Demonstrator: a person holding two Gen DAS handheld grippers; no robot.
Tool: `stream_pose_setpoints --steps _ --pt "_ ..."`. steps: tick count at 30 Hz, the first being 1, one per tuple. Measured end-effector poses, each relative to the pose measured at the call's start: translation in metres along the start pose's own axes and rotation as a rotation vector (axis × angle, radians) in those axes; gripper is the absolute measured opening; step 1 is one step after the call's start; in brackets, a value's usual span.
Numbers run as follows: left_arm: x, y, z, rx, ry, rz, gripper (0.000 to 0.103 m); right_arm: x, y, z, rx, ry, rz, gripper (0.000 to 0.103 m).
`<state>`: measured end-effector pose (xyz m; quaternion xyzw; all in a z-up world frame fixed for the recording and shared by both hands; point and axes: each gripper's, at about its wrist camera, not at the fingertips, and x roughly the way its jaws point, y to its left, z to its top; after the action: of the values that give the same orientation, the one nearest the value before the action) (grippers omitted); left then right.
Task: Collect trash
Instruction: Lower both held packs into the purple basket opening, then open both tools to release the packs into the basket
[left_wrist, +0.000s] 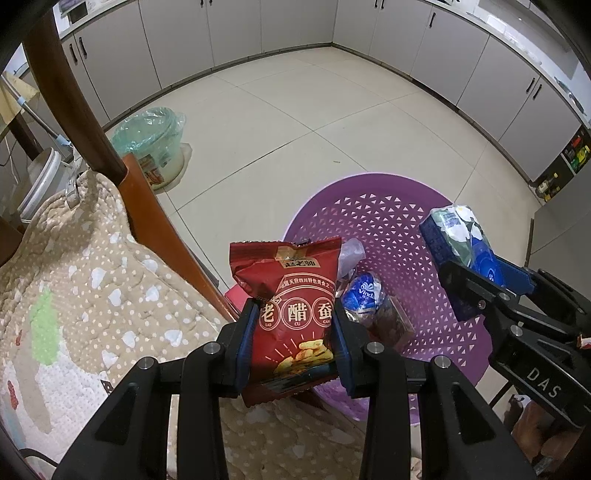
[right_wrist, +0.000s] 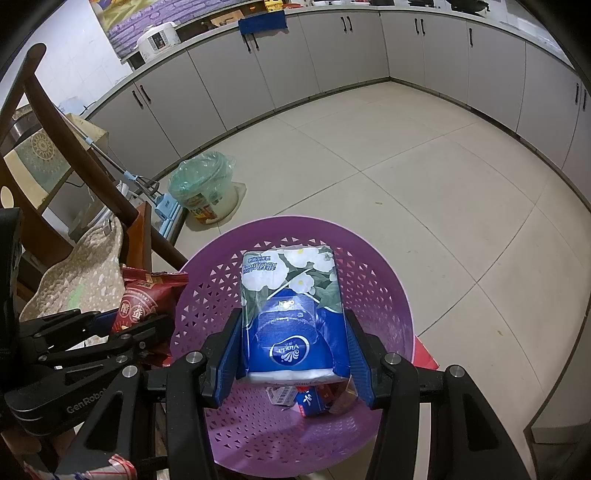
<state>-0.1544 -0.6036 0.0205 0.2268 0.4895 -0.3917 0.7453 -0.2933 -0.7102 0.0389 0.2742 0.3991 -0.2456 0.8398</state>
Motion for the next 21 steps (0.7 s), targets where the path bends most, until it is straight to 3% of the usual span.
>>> stream_pose_setpoints --steps 11,15,21 --pt "0.000 0.002 -0.001 0.003 -0.018 -0.025 0.037 0.002 0.000 0.000 -0.002 -0.001 0.003 0.058" --pt "-0.008 0.000 -0.001 0.012 -0.055 -0.035 0.055 0.000 0.000 0.001 0.000 -0.013 0.009 0.058" --pt "-0.020 0.000 -0.003 0.021 -0.092 -0.039 0.063 -0.009 -0.002 0.006 0.020 -0.038 0.012 0.058"
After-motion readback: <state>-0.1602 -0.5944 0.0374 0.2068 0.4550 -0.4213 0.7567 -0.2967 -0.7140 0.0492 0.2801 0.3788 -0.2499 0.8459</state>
